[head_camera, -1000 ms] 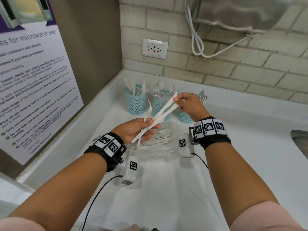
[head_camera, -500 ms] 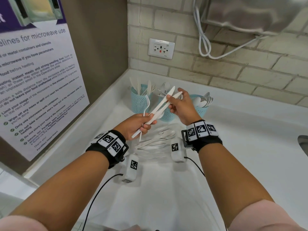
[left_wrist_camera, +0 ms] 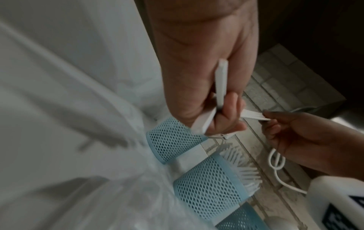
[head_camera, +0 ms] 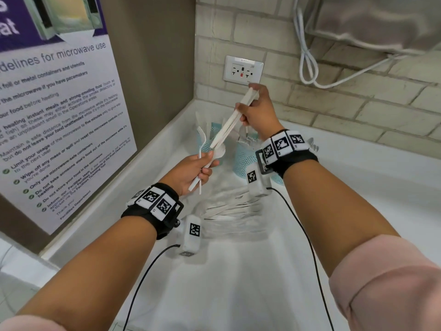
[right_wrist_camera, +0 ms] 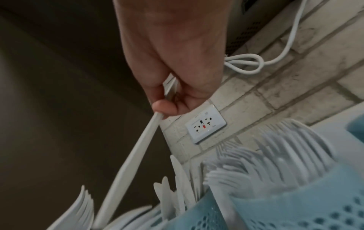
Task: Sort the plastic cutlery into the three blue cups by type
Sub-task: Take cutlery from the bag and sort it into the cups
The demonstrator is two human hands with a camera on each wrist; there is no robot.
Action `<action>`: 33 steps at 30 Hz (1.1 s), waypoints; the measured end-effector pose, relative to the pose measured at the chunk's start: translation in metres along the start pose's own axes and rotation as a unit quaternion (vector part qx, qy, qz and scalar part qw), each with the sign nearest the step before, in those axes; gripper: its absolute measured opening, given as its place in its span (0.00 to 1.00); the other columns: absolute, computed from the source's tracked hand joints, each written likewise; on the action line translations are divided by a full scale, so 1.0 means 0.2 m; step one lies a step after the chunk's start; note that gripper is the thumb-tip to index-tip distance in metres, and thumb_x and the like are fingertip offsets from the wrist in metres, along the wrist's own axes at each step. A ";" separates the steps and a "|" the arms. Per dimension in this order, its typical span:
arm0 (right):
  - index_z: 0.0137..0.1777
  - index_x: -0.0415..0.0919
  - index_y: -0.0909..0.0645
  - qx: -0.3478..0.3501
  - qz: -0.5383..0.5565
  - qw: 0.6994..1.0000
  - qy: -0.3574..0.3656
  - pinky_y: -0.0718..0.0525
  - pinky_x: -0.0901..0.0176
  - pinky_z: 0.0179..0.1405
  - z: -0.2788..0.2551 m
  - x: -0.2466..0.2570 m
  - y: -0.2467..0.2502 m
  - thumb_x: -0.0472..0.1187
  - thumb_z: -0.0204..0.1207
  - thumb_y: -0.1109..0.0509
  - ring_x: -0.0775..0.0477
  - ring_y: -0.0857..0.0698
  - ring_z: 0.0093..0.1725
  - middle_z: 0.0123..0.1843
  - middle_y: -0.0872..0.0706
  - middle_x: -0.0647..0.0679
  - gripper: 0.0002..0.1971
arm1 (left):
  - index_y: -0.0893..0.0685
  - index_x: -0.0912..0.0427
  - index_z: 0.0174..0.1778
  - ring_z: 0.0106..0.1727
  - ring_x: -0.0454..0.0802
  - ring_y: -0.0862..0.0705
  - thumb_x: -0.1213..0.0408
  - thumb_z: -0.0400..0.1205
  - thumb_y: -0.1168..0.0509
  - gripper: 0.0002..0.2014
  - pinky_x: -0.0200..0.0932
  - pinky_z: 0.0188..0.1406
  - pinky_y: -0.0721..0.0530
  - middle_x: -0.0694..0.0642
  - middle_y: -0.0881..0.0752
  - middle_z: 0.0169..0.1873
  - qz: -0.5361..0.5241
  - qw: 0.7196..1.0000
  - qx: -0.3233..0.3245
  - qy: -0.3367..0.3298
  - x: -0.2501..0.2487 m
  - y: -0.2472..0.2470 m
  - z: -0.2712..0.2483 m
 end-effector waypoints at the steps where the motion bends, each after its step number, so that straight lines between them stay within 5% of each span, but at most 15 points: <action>1: 0.73 0.43 0.38 -0.022 -0.001 1.000 0.016 0.21 0.68 0.23 0.03 0.02 0.00 0.31 0.77 0.34 0.52 0.22 0.28 0.41 0.21 0.41 0.26 | 0.23 0.60 0.46 0.18 0.37 0.31 0.62 0.85 0.40 0.06 0.24 0.13 0.32 0.53 0.20 0.36 -0.019 1.000 -0.009 0.000 0.00 0.02 0.01; 6: 0.74 0.45 0.40 -0.107 -0.032 0.989 0.096 0.13 0.41 0.48 0.06 0.03 -0.07 0.33 0.77 0.36 0.41 0.15 0.44 0.55 0.16 0.40 0.27 | 0.21 0.60 0.49 0.18 0.37 0.30 0.63 0.86 0.42 0.06 0.25 0.13 0.33 0.54 0.19 0.36 -0.064 0.997 -0.052 -0.002 0.01 0.10 0.04; 9: 0.77 0.43 0.41 -0.110 -0.079 0.983 0.125 0.14 0.48 0.45 0.06 0.01 -0.14 0.33 0.79 0.38 0.40 0.14 0.42 0.52 0.14 0.37 0.27 | 0.21 0.61 0.52 0.20 0.38 0.28 0.64 0.86 0.42 0.06 0.26 0.14 0.31 0.53 0.17 0.35 -0.058 0.996 -0.072 -0.003 0.02 0.12 0.06; 13: 0.76 0.41 0.39 -0.059 -0.206 0.965 0.149 0.25 0.58 0.32 0.05 -0.07 -0.26 0.36 0.81 0.40 0.44 0.21 0.33 0.31 0.23 0.48 0.24 | 0.20 0.60 0.52 0.21 0.38 0.26 0.66 0.86 0.43 0.06 0.28 0.14 0.30 0.53 0.16 0.35 -0.060 0.995 -0.075 0.002 0.02 0.14 0.07; 16: 0.70 0.36 0.32 0.017 -0.324 0.936 0.135 0.22 0.52 0.41 0.07 -0.13 -0.34 0.38 0.83 0.42 0.36 0.16 0.45 0.42 0.18 0.40 0.16 | 0.21 0.61 0.52 0.22 0.39 0.25 0.67 0.86 0.44 0.07 0.28 0.14 0.30 0.53 0.16 0.35 -0.054 0.996 -0.068 0.008 0.03 0.13 0.08; 19: 0.62 0.31 0.23 0.100 -0.459 0.872 0.137 0.22 0.53 0.50 0.08 -0.18 -0.40 0.36 0.84 0.43 0.35 0.17 0.55 0.59 0.21 0.35 0.13 | 0.22 0.62 0.52 0.23 0.39 0.25 0.67 0.86 0.44 0.06 0.28 0.15 0.30 0.53 0.15 0.35 -0.052 0.996 -0.065 0.015 0.04 0.12 0.08; 22: 0.62 0.32 0.20 0.127 -0.508 0.837 0.157 0.21 0.52 0.54 0.08 -0.19 -0.42 0.37 0.84 0.43 0.35 0.19 0.59 0.62 0.23 0.36 0.14 | 0.22 0.62 0.51 0.23 0.39 0.24 0.68 0.86 0.44 0.06 0.28 0.15 0.30 0.53 0.15 0.36 -0.051 0.997 -0.060 0.016 0.05 0.11 0.08; 25: 0.65 0.35 0.20 0.084 -0.439 0.877 0.176 0.20 0.51 0.58 0.04 -0.09 -0.36 0.36 0.83 0.44 0.36 0.20 0.61 0.64 0.22 0.36 0.16 | 0.21 0.62 0.50 0.22 0.39 0.25 0.68 0.87 0.45 0.07 0.28 0.15 0.31 0.52 0.14 0.34 -0.054 0.998 -0.042 0.017 0.06 0.09 0.06; 28: 0.62 0.36 0.19 0.000 -0.364 0.918 0.159 0.18 0.54 0.50 -0.03 0.01 -0.24 0.37 0.82 0.42 0.37 0.17 0.53 0.60 0.19 0.37 0.14 | 0.22 0.62 0.52 0.21 0.38 0.27 0.66 0.87 0.45 0.07 0.28 0.14 0.33 0.50 0.14 0.31 -0.061 0.998 -0.021 0.023 0.05 0.06 0.05; 33: 0.53 0.35 0.16 0.079 -0.371 0.925 0.034 0.18 0.53 0.48 -0.18 -0.02 -0.15 0.51 0.80 0.37 0.39 0.15 0.51 0.52 0.12 0.39 0.18 | 0.19 0.62 0.56 0.20 0.38 0.30 0.53 0.86 0.45 0.17 0.27 0.14 0.36 0.48 0.19 0.31 -0.050 0.997 0.042 0.040 0.04 -0.03 0.01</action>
Point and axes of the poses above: each hand's wrist, its own z-axis towards the middle knuckle, its own y-axis out of the back of the hand, x = y × z, the point moved 6 cm from there along z, towards the middle knuckle
